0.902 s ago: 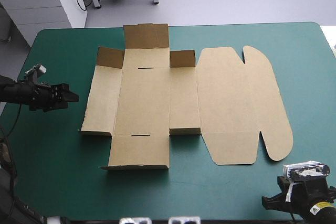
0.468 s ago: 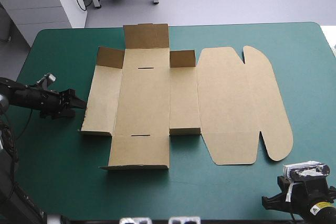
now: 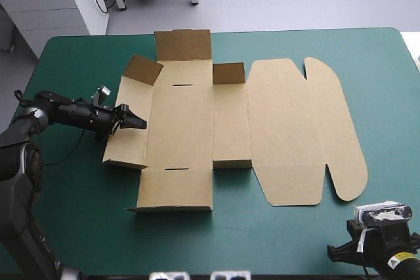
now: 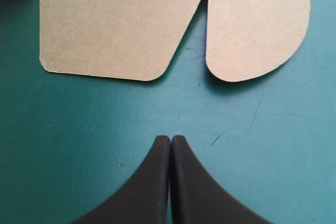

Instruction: Fold the box

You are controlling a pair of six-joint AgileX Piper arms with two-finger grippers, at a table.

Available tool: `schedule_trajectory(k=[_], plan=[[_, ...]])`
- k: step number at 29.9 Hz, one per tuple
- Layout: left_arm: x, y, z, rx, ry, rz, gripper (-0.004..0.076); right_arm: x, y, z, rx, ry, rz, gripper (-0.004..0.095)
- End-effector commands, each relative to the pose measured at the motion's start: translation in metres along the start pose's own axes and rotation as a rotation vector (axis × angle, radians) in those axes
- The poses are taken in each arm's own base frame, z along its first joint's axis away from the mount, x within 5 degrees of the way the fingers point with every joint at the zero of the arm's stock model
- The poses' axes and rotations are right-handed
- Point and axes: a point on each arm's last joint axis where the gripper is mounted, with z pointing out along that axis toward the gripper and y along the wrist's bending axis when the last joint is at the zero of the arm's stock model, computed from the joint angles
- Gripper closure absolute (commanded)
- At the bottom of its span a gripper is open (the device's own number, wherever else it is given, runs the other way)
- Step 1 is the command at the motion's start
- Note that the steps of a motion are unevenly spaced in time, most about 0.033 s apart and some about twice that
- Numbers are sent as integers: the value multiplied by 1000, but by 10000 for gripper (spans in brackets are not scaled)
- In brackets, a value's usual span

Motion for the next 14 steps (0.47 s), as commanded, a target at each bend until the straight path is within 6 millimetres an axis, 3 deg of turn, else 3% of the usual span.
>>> schedule_trajectory(k=[1, 8, 14], plan=[[2, -16, 2, 24, 26, 46, 323, -10, 0, -4, 4, -68, -5, 928], [4, -13, 2, -13, 51, 56, 731, -10, 0, -4, 4, -68, -5, 928], [-3, -20, -13, -116, 103, 172, 732, -11, 0, -4, 2, -69, -4, 928]])
